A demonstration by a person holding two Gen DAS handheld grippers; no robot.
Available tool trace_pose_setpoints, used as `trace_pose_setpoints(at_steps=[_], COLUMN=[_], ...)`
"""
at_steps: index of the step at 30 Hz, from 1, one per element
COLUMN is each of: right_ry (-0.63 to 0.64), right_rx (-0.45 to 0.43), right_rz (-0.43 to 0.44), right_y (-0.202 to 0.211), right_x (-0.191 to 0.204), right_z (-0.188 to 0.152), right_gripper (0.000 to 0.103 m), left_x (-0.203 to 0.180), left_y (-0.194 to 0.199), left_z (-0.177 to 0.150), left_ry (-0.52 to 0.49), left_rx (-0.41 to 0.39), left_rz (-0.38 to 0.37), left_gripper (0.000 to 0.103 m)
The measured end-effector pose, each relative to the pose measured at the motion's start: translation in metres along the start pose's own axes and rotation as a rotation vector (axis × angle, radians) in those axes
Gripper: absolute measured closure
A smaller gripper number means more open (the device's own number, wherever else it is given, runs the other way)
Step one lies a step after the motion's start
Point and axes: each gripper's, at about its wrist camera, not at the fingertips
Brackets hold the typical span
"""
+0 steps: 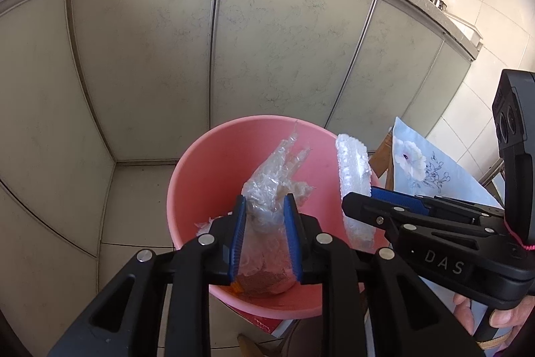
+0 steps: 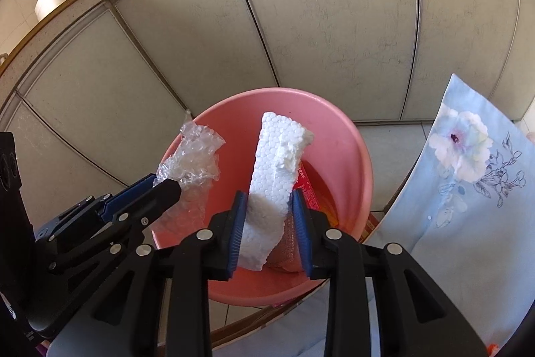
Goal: Collect trash
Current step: 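Carry bubble wrap and foam block over the pink bin and open both tools, then grasp the clear plastic bag with the left tool while the right tool grasps the crumpled wrapper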
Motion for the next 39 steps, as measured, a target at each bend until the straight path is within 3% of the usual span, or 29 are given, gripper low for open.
trace_pose_setpoints(at_steps=[5, 17, 26, 39], right_ry=[0.008, 0.082, 0.063, -0.049], right_rx=[-0.020, -0.086, -0.096, -0.092], right_rz=[0.018, -0.070, -0.095, -0.154], right_y=[0.005, 0.059, 0.111, 0.164], right_x=[-0.001, 0.010, 0.007, -0.022], right_z=[0.002, -0.020, -0.068, -0.145], right_gripper=[0.063, 0.063, 0.063, 0.063], left_x=[0.005, -0.012, -0.041, -0.091], left_y=[0.004, 0.034, 0.062, 0.093], left_z=[0.001, -0.005, -0.022, -0.057], left_ry=[0.031, 0.002, -0.073, -0.214], left_rx=[-0.006, -0.021, 0.005, 0.010], left_rz=[0.005, -0.085, -0.169, -0.220], left_gripper=[0.071, 0.070, 0.070, 0.070])
Point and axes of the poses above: each gripper's, at about its wrist camera, not at the fingertips, and y roughly against the way its jaws point, x to its left, z to its top, and after that the axes turned 10 degrees about y, right-handed
